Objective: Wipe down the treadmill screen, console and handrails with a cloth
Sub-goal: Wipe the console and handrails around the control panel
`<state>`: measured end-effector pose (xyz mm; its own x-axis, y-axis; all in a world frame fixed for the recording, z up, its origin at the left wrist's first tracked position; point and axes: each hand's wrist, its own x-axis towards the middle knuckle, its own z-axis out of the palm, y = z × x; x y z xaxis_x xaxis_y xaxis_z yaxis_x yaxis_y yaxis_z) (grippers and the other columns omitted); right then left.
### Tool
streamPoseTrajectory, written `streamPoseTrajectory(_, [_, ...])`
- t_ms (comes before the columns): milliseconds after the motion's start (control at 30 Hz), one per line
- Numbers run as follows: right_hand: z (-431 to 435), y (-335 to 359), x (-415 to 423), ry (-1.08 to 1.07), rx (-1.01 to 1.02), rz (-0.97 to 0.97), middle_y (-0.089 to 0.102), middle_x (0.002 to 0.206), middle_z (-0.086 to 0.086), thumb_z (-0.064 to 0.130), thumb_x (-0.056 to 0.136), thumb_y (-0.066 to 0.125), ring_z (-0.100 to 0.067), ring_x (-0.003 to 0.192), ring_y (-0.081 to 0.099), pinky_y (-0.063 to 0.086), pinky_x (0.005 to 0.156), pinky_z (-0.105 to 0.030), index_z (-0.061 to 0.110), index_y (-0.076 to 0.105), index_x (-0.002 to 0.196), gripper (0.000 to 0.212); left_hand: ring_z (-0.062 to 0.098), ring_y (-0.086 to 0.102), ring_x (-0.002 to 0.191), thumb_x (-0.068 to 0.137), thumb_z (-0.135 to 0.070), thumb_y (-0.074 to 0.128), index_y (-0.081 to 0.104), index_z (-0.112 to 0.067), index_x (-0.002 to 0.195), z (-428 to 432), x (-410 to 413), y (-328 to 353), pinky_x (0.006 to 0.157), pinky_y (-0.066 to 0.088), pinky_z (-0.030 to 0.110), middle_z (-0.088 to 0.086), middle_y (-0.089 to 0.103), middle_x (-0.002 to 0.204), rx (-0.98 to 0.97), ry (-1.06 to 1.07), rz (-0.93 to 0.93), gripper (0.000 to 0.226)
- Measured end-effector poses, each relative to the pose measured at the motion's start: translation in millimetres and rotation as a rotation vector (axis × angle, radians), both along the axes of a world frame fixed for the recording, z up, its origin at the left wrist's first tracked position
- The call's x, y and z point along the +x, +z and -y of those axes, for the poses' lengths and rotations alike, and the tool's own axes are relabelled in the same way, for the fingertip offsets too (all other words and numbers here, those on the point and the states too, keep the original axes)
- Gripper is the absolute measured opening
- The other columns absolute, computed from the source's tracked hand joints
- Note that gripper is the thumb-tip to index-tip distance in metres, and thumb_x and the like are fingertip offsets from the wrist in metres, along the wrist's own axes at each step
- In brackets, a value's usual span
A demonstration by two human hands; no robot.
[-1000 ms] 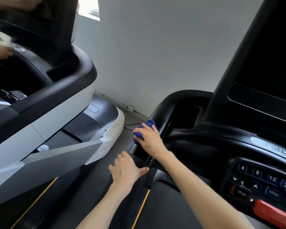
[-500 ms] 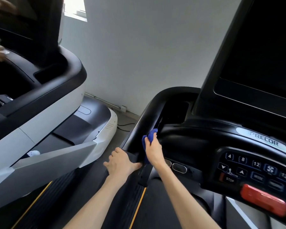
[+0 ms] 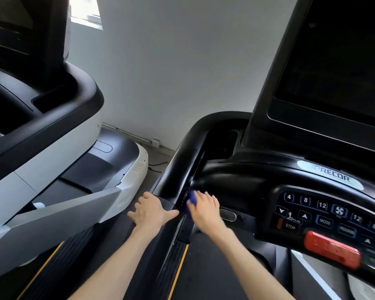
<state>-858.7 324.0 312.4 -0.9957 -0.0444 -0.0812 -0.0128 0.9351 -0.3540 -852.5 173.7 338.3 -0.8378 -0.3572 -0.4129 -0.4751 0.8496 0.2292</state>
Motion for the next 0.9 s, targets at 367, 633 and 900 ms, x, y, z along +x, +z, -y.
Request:
streamPoseTrajectory(367, [-75.0, -21.3, 36.2, -0.055, 0.346, -0.376, 0.06, 0.074, 0.002, 0.035, 0.087, 0.036, -0.022, 0.065, 0.056, 0.038, 0.071, -0.031, 0.018, 0.063, 0.088, 0.031, 0.027, 0.025, 0.139, 0.068, -0.064, 0.068, 0.007, -0.004, 0.147, -0.1, 5.1, -0.3, 0.106, 0.031, 0.05, 0.012, 0.023, 0.15, 0.004, -0.087, -0.124, 0.117])
streamPoseTrajectory(633, [-3.8, -27.6, 10.4, -0.104, 0.306, -0.273, 0.061, 0.072, -0.001, 0.035, 0.071, 0.066, -0.025, 0.066, 0.059, 0.032, 0.073, -0.037, 0.018, 0.065, 0.081, 0.021, 0.027, 0.02, 0.142, 0.073, -0.063, 0.065, 0.001, -0.004, 0.149, -1.8, 10.3, 0.1, 0.109, 0.028, 0.044, 0.012, 0.018, 0.154, -0.016, -0.124, -0.176, 0.116])
streamPoseTrajectory(900, [-42.7, -31.7, 28.4, 0.032, 0.168, -0.342, 0.064, 0.099, 0.007, 0.03, 0.084, 0.048, -0.016, 0.089, 0.061, 0.039, 0.086, -0.029, 0.019, 0.061, 0.11, 0.032, 0.034, 0.013, 0.144, 0.078, -0.043, 0.07, 0.014, -0.008, 0.148, -9.2, 10.1, -2.3, 0.114, 0.019, 0.047, 0.021, 0.0, 0.156, -0.042, -0.274, -0.398, 0.096])
